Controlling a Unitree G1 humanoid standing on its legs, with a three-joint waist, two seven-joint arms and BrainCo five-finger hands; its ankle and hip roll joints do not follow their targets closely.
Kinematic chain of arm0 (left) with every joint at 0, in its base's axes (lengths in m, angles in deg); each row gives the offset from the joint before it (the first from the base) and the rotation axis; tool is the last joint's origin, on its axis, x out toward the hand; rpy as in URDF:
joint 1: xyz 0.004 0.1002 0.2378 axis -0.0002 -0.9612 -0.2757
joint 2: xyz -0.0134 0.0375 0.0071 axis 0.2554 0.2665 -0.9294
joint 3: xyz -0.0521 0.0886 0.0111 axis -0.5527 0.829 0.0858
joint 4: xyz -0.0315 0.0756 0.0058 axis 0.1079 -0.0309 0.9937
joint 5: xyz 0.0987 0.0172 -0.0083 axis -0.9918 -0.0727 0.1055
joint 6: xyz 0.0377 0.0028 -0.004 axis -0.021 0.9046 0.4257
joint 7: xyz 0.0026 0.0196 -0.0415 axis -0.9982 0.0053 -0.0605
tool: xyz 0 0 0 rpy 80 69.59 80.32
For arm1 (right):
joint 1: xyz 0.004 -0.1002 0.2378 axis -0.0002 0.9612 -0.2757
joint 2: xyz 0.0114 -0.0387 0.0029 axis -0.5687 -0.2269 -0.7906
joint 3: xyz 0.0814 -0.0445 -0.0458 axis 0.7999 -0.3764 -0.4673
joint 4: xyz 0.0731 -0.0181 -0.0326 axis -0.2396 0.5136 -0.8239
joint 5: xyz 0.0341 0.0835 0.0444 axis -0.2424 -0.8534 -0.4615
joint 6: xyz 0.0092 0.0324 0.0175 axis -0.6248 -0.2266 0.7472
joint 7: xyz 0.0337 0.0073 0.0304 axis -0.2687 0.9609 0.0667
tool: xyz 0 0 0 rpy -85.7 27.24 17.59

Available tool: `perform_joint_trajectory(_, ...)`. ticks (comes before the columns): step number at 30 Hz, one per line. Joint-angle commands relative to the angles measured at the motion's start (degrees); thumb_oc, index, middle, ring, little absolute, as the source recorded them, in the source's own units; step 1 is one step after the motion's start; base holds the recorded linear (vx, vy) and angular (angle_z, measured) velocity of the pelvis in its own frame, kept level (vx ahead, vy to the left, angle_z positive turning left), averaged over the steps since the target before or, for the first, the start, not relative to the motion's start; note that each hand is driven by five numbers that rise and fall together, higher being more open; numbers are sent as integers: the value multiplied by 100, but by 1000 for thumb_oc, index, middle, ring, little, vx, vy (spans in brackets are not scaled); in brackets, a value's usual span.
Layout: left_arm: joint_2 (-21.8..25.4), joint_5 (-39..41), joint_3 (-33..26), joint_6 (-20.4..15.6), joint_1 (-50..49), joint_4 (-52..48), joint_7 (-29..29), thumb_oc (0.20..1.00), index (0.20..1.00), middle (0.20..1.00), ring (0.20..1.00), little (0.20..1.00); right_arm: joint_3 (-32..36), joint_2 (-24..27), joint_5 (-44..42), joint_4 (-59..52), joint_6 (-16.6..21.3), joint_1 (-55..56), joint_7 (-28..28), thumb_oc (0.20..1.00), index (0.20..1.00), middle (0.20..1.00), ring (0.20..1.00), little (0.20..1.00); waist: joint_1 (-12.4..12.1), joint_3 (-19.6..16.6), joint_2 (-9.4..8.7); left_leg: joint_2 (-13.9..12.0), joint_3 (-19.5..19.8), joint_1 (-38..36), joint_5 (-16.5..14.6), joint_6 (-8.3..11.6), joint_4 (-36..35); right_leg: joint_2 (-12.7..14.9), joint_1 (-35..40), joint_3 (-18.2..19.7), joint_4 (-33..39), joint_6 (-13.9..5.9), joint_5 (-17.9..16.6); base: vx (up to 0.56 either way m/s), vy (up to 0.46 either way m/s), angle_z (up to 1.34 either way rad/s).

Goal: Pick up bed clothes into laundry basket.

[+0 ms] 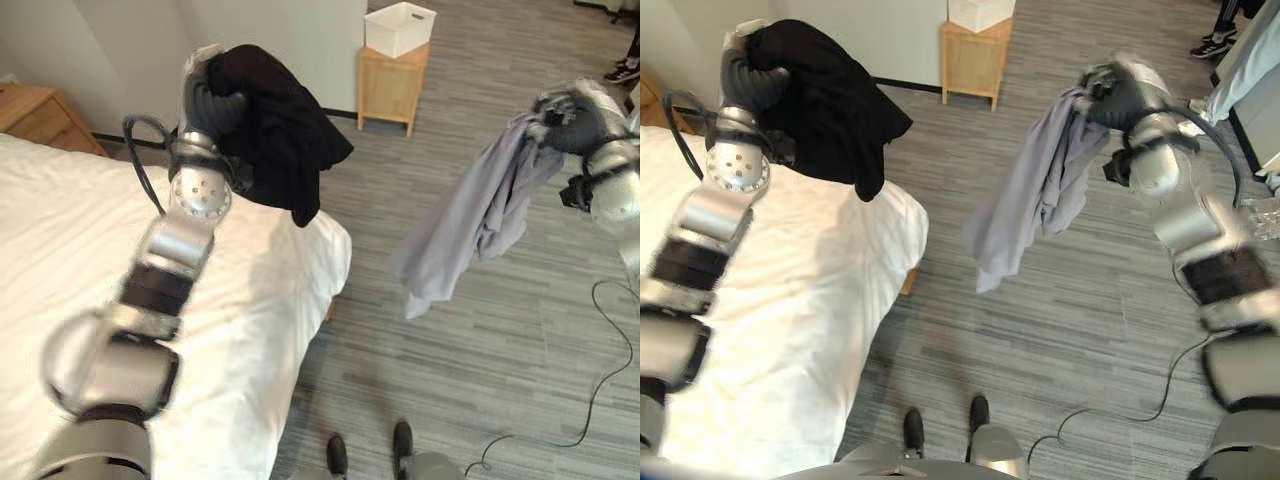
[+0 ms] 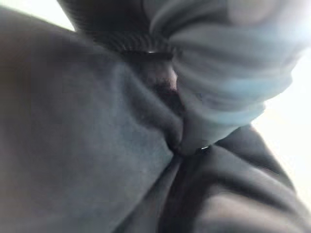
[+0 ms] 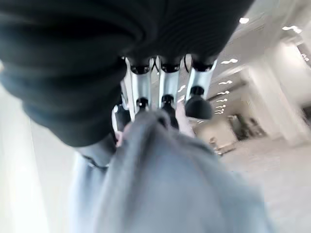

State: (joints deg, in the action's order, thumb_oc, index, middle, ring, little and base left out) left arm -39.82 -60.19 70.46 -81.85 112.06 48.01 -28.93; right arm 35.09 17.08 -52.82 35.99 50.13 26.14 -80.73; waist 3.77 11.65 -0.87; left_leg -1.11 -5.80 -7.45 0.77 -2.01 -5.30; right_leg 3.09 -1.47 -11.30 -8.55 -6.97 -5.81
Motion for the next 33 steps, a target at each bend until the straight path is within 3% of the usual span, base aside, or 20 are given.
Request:
perform_joint_trajectory(1,153,75,-375,-151,-1069,-288,-101,200,200,200,200,200,691,-190,-247,290,179,735,-210,200,200,200,200,200,-365,-333,-284,20,-258,143,-378,302,30,293,-100,347,-289,-270,1076,165,-4,0)
perform_joint_trajectory(4,307,51,-426,-209,-1017,-429,-138,200,200,200,200,200,634,101,-243,245,186,472,-309,200,200,200,200,200,-406,-447,-313,-9,-410,216,-398,381,30,396,121,172,466,-262,871,188,-51,-6)
perform_joint_trajectory(7,384,90,-463,-212,-870,-494,-199,200,200,200,200,200,591,271,-286,68,233,113,-451,200,200,200,200,200,-443,-521,-332,-144,-613,286,-372,551,30,328,190,-206,967,-286,652,184,-97,-7)
perform_joint_trajectory(10,502,9,-339,-207,-585,-483,-272,200,200,200,200,200,585,492,-261,-181,268,-126,-551,200,200,200,200,200,-375,-538,-329,-260,-641,232,-449,703,30,298,41,-522,1267,-346,423,284,-173,-3)
perform_joint_trajectory(13,638,-45,-219,-230,-456,-454,-245,200,200,200,200,200,482,654,-260,-401,271,-324,-506,200,200,200,200,200,-261,-496,-301,-295,-582,-76,-613,757,30,309,-5,-535,1251,-326,396,380,-161,9)
perform_joint_trajectory(14,612,-23,-236,-248,-521,-504,-201,200,200,200,200,200,368,608,-232,-570,249,-451,-470,200,200,200,200,200,-232,-450,-298,-339,-655,-121,-852,845,772,368,188,-631,1279,-210,437,302,-126,19)
perform_joint_trajectory(16,576,192,-277,-266,-513,-555,-120,200,200,200,200,200,216,661,-204,-681,198,-652,-452,200,200,200,200,200,-310,-293,-305,-596,-706,345,-521,1017,2347,317,538,-709,1338,-26,575,357,-209,11)
perform_joint_trajectory(18,540,301,-331,-272,-586,-718,-80,200,200,200,200,200,35,610,-178,-741,168,-826,-431,200,200,200,200,200,-491,-119,-355,-625,-444,1023,-195,1016,3749,253,744,-632,1355,168,695,327,-210,-13)
perform_joint_trajectory(20,568,321,-394,-290,-752,-917,-31,200,200,200,200,200,-127,579,-138,-792,120,-934,-300,200,200,200,200,200,-706,-30,-371,-518,-313,1607,-362,900,4154,251,901,-442,1355,176,867,353,-93,-57)
perform_joint_trajectory(23,596,315,-496,-328,-890,-1177,-25,200,200,200,200,200,-261,578,-176,-732,133,-1001,-215,200,200,200,200,200,-944,-25,-350,-420,-186,2072,-457,762,3361,224,1084,-148,1355,141,1104,404,7,-46)
perform_joint_trajectory(24,622,306,-521,-327,-917,-1244,-32,200,200,200,200,200,-271,576,-225,-717,184,-976,-201,200,200,200,200,200,-981,-48,-299,-419,-170,2132,-343,717,2696,157,1093,-100,1355,112,1167,333,16,-46)
perform_joint_trajectory(25,616,304,-524,-321,-932,-1255,-31,200,200,200,200,200,-278,580,-229,-712,192,-972,-200,200,200,200,200,200,-984,-56,-322,-387,-189,2068,-305,717,2586,185,1100,-96,1355,108,1176,346,38,-59)
perform_joint_trajectory(26,616,282,-523,-306,-969,-1328,-4,200,200,200,200,200,-299,567,-240,-732,214,-960,-186,200,200,200,200,200,-1012,-91,-263,-392,-187,1968,-134,709,1863,139,1156,-71,1355,88,1242,543,79,-44)
perform_joint_trajectory(27,594,198,-554,-287,-1082,-1361,-11,200,200,200,200,200,-357,562,-218,-737,272,-939,-164,200,200,200,200,200,-1115,-150,-144,-410,-196,2088,336,764,668,-1,1363,-31,1355,57,1465,728,90,-39)
perform_joint_trajectory(28,575,166,-535,-283,-1086,-1367,-10,200,200,200,200,200,-404,529,-184,-742,291,-964,-169,200,200,200,200,200,-1173,-177,-139,-341,-216,2184,438,770,205,-27,1491,21,1355,51,1572,810,66,-14)
perform_joint_trajectory(30,603,87,-474,-244,-1038,-1335,-47,200,200,200,200,200,-470,479,-130,-708,300,-994,-165,200,200,200,200,200,-1221,-219,-200,-270,-284,2351,449,769,47,-19,1662,82,1355,51,1696,565,46,-27)
perform_joint_trajectory(31,652,30,-458,-204,-1006,-1367,-8,200,200,200,200,200,-559,308,-88,-737,285,-988,-87,200,200,200,200,200,-1297,-392,-215,-83,-176,2255,535,600,30,-50,1983,254,1355,39,1750,632,103,-47)
perform_joint_trajectory(33,710,-80,-362,-101,-918,-1347,-38,200,200,200,200,200,-590,40,120,-807,249,-879,-69,200,200,200,200,200,-1434,-468,-310,86,-51,2034,721,419,43,16,1899,373,481,-106,1616,809,141,-75)
